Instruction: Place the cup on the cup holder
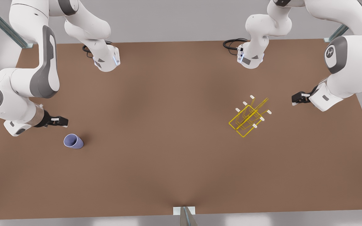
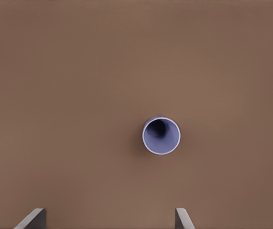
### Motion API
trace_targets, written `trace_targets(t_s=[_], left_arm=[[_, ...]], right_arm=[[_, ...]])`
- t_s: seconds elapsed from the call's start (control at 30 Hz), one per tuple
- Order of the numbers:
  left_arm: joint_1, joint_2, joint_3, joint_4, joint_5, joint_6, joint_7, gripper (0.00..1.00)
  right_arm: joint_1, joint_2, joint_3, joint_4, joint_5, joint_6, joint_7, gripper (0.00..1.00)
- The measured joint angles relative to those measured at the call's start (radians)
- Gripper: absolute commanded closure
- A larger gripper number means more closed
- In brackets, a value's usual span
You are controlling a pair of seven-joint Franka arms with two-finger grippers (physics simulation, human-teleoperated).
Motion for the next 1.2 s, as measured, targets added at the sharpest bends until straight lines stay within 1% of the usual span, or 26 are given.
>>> trace_targets(t_s=[0.4,0.5,0.57,0.63,0.73,0.83,1.03,1.2], left_arm=[[0.010,0.000,0.043,-0.043,0.001,-0.035,0.019,0.00],[0.006,0.004,0.050,-0.046,0.002,-0.047,0.023,0.00],[0.006,0.005,0.055,-0.048,0.003,-0.054,0.025,0.00],[0.008,0.004,0.058,-0.049,0.003,-0.060,0.027,0.00],[0.008,0.006,0.058,-0.049,0.003,-0.068,0.030,0.00],[0.007,0.008,0.058,-0.049,0.004,-0.073,0.032,0.00],[0.007,0.008,0.058,-0.049,0.004,-0.078,0.035,0.00],[0.007,0.011,0.058,-0.050,0.006,-0.082,0.037,0.00]], right_arm=[[-0.001,0.019,0.001,0.011,-0.001,0.048,0.009,0.00],[0.002,0.076,0.002,0.015,0.003,0.055,0.014,0.00],[0.016,0.147,0.003,0.012,0.002,0.073,0.016,0.00],[0.036,0.201,0.002,-0.029,-0.007,0.111,0.017,0.00],[0.043,0.239,0.002,-0.100,-0.015,0.183,0.019,0.00],[0.016,0.262,-0.001,-0.140,-0.017,0.244,0.021,0.00],[-0.031,0.263,-0.008,-0.181,-0.021,0.321,0.023,0.00],[-0.035,0.306,-0.008,-0.192,-0.031,0.383,0.022,0.00]])
